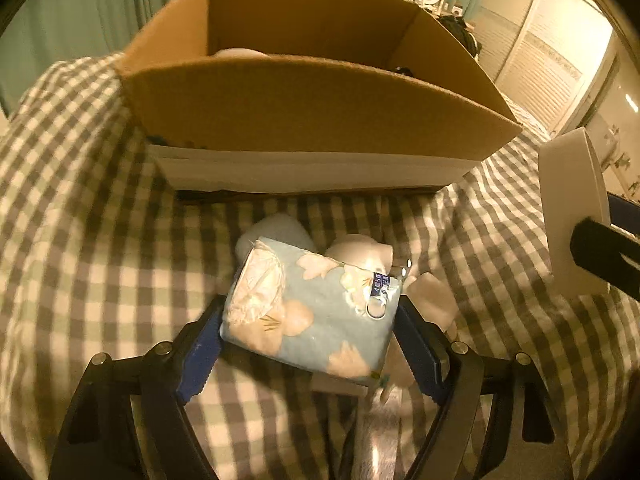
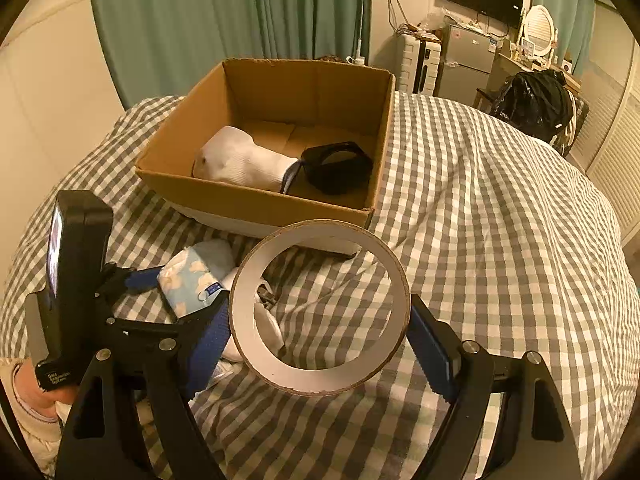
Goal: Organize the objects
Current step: 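Grasp the white tape roll with the right gripper while the left grasps the tissue pack, then lower the tape roll and blue tissue pack into the box and release both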
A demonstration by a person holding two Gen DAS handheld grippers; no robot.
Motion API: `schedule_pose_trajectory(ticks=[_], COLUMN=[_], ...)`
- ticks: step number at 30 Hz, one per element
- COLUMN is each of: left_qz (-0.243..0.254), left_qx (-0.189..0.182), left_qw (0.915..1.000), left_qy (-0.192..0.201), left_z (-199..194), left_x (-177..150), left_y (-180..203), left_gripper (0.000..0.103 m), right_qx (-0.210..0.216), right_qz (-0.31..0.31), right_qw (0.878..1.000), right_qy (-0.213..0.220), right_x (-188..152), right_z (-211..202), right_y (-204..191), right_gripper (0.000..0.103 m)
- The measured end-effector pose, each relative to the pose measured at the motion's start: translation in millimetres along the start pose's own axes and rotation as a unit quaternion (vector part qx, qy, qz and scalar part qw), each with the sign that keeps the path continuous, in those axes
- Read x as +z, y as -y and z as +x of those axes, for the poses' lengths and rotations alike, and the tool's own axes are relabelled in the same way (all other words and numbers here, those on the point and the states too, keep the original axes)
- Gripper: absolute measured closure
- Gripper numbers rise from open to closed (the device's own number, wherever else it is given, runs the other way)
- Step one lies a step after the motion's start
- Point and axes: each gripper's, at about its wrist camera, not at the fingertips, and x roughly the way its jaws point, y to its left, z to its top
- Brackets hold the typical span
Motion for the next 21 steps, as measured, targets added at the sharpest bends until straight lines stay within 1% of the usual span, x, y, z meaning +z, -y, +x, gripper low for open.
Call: schedule_pose_trajectory(ticks=[4, 8, 9, 10, 14, 16, 21], left_qz=[0.013, 0.017, 0.019, 0.021, 0.027, 0.032, 0.041], left_qx=[0.04, 0.06, 0.061, 0.063, 0.061, 0.062, 0.069], left_qw=[0.9989, 0.9964, 0.996, 0.9952, 0.9914, 0.9881, 0.9782], left_qy=[0.022, 0.057, 0.063, 0.071, 0.112, 0.137, 0.191], left_z=[-28.4, -62.2, -63.9, -72.2, -104.0, -118.6, -150.9], left_x=[-6.6, -10.1, 0.3, 2.6, 12.1, 22.9, 58.8], left_y=[4.7, 8.7, 0.2, -1.8, 4.4, 9.1, 12.1], left_gripper=[0.02, 0.02, 0.02, 0.02, 0.02, 0.02, 0.02], right_qx=[0.003, 0.008, 0.01, 0.012, 0.025, 0.031, 0.026], right_qz=[-0.002, -0.002, -0.001, -0.001, 0.003, 0.002, -0.013], right_qw=[1.0, 1.0, 0.999, 0.999, 0.998, 0.997, 0.993], right_qy=[0.013, 0.028, 0.031, 0.034, 0.05, 0.066, 0.111], right_x=[-0.4, -4.4, -4.6, -4.9, 1.1, 11.0, 40.7], right_z=[-8.1, -20.2, -22.7, -25.5, -41.1, -54.4, -82.9], right_y=[-3.9, -8.0, -8.3, -9.0, -9.1, -8.7, -9.9], right_gripper=[0.02, 0.02, 0.02, 0.02, 0.02, 0.02, 0.02])
